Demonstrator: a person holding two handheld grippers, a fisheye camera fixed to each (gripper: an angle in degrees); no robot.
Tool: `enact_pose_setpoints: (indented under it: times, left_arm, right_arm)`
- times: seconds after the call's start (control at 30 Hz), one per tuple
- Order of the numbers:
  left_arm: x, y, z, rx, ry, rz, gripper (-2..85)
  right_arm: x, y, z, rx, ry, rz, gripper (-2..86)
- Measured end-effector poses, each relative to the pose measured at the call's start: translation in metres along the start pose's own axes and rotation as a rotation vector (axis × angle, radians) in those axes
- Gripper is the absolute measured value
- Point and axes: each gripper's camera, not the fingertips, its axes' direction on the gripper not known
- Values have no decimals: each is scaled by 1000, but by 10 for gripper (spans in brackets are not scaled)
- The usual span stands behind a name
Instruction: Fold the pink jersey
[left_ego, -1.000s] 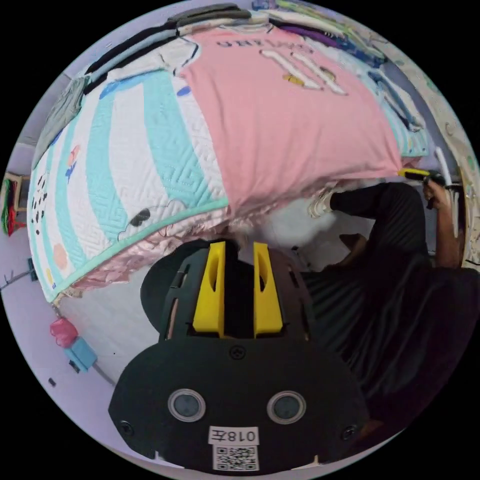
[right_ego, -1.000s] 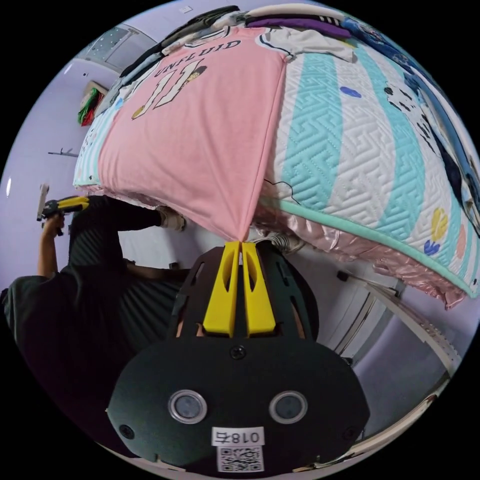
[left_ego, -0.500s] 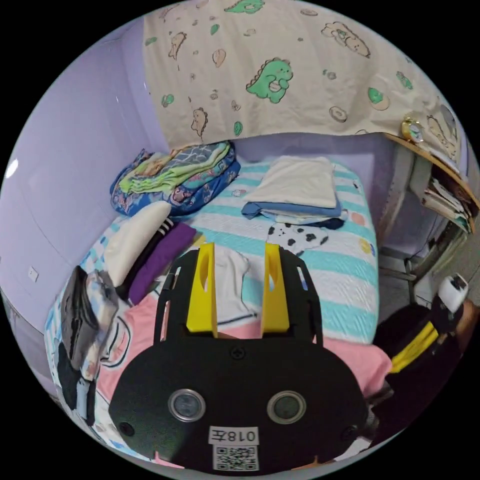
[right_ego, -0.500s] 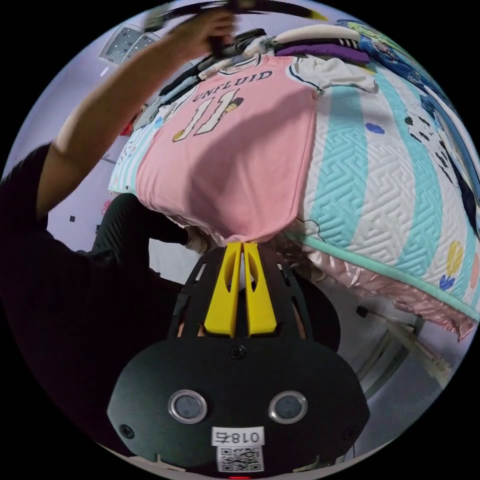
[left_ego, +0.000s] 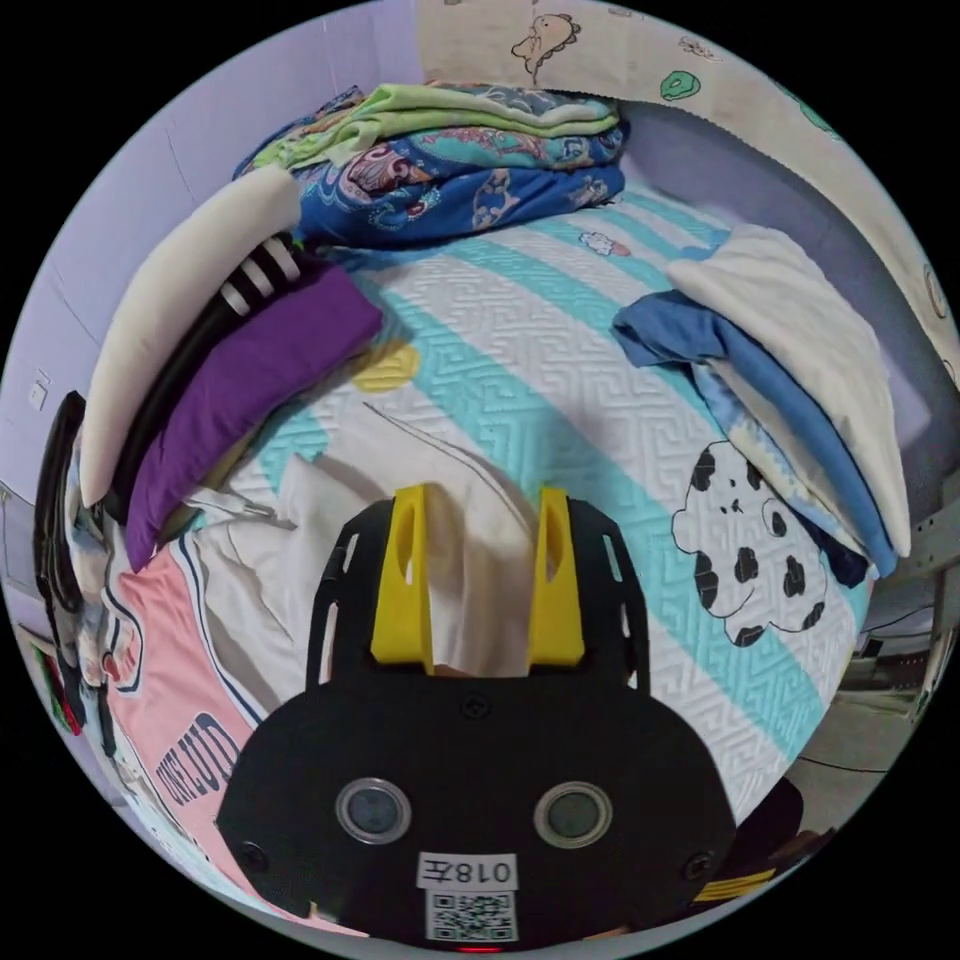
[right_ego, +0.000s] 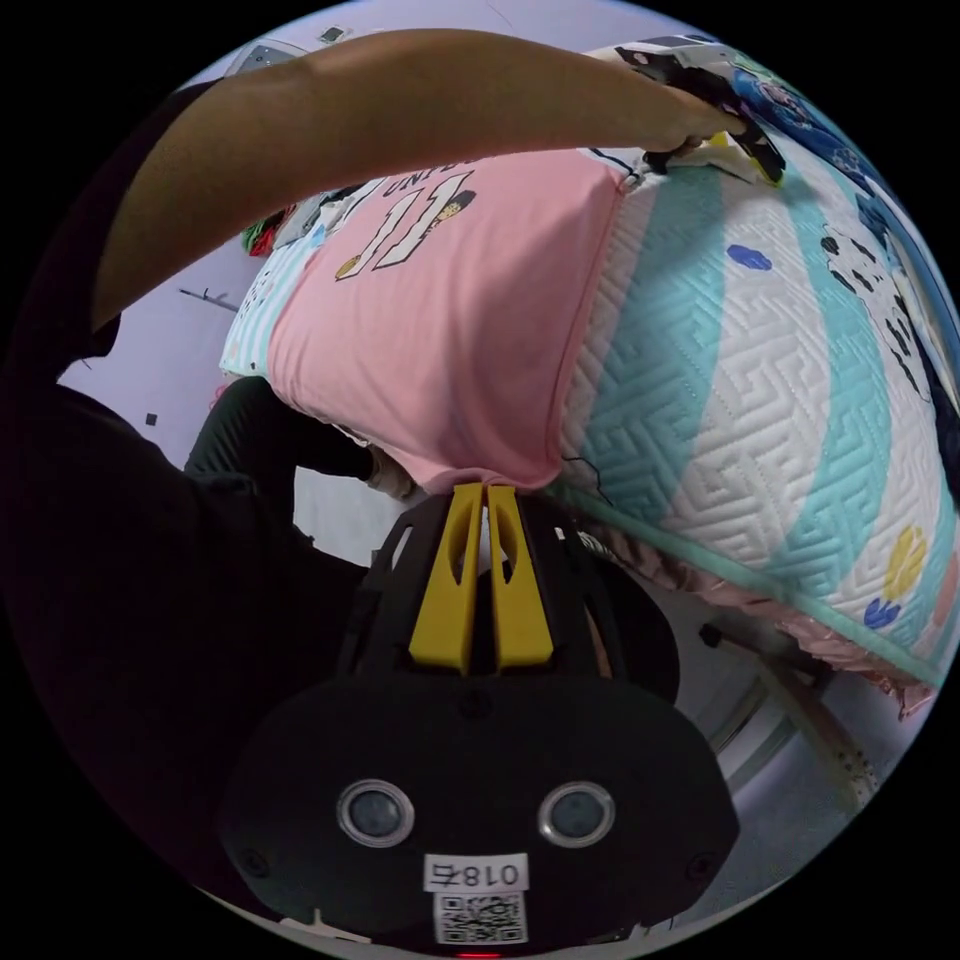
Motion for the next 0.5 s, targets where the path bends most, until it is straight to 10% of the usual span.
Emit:
enact_pose_setpoints:
  times: [0.23,0.5]
  left_arm:
    - [-70,42,26,67,268,-196,-8]
    - [-219,178,1,608,812,-454,-10]
  right_arm:
    - [4,13,-16,38,-11,26,-2]
    - [-12,33,-60,177,-71,5,-2]
